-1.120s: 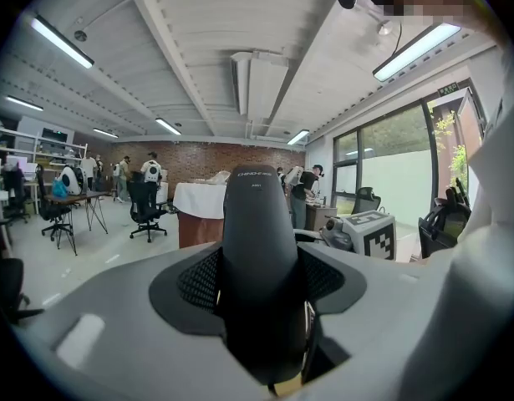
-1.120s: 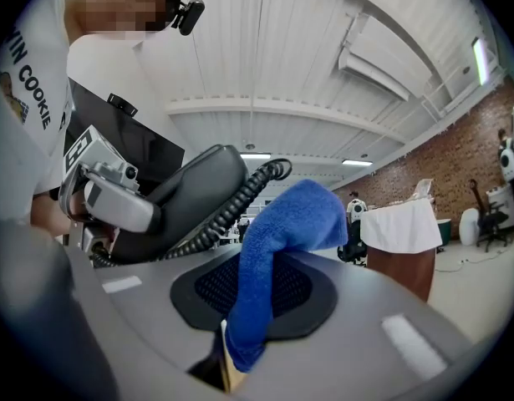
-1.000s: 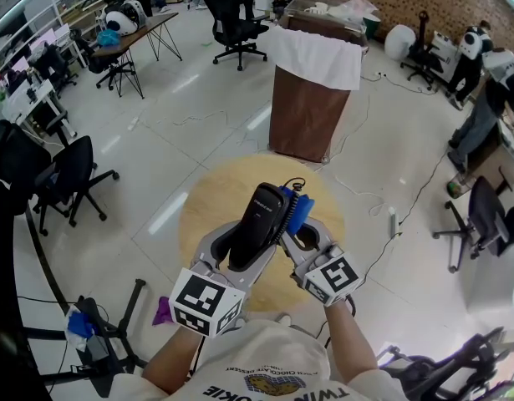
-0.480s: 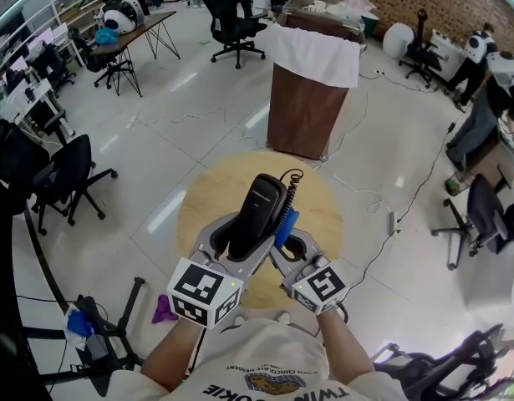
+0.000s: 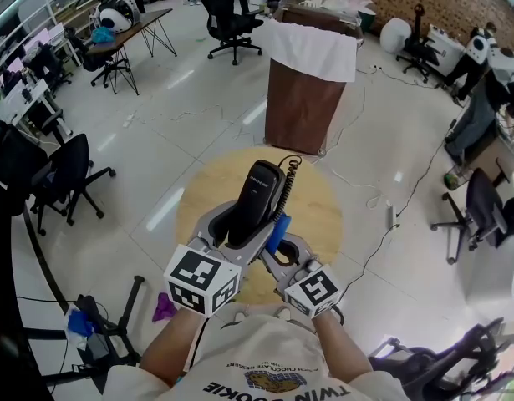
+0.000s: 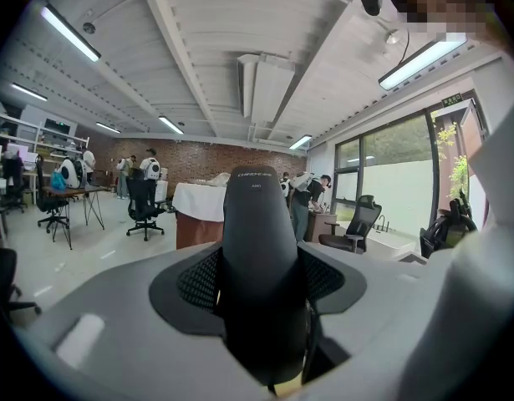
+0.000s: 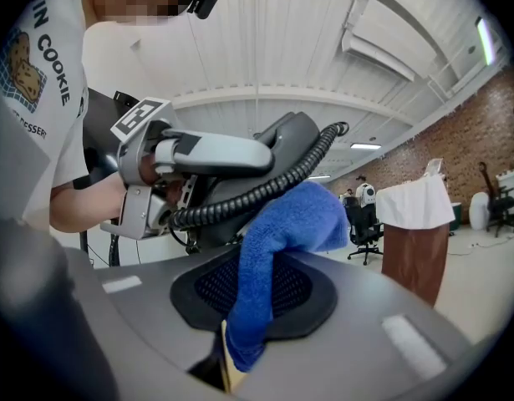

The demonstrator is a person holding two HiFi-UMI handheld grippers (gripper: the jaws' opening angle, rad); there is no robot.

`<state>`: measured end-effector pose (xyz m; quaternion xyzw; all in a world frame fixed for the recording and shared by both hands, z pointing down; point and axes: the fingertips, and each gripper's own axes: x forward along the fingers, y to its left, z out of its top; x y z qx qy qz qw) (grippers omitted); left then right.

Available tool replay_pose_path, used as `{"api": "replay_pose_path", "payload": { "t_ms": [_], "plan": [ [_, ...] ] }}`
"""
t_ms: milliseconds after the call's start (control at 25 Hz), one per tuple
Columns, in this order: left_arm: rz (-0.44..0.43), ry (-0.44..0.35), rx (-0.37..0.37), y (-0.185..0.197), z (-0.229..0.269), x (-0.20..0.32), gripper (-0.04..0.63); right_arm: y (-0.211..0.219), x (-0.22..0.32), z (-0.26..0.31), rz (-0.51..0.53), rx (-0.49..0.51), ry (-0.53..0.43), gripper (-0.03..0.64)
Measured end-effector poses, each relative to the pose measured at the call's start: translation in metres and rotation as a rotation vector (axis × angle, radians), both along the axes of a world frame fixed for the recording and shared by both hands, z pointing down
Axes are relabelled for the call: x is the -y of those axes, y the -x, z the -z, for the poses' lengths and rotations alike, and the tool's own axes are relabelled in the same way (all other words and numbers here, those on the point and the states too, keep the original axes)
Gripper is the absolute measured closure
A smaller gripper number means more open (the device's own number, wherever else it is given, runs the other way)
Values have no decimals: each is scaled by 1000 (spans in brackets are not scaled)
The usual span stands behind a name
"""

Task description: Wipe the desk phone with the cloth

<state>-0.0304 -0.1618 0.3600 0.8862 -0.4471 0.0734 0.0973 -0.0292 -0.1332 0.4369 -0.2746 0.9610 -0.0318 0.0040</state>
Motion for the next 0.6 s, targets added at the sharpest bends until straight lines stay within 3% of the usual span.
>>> {"api": "replay_pose_path", "payload": {
  "t_ms": [600],
  "plan": [
    [34,-20,-20,11,8,15,339,26,-35,-22,84,-28,41,557]
  ]
}}
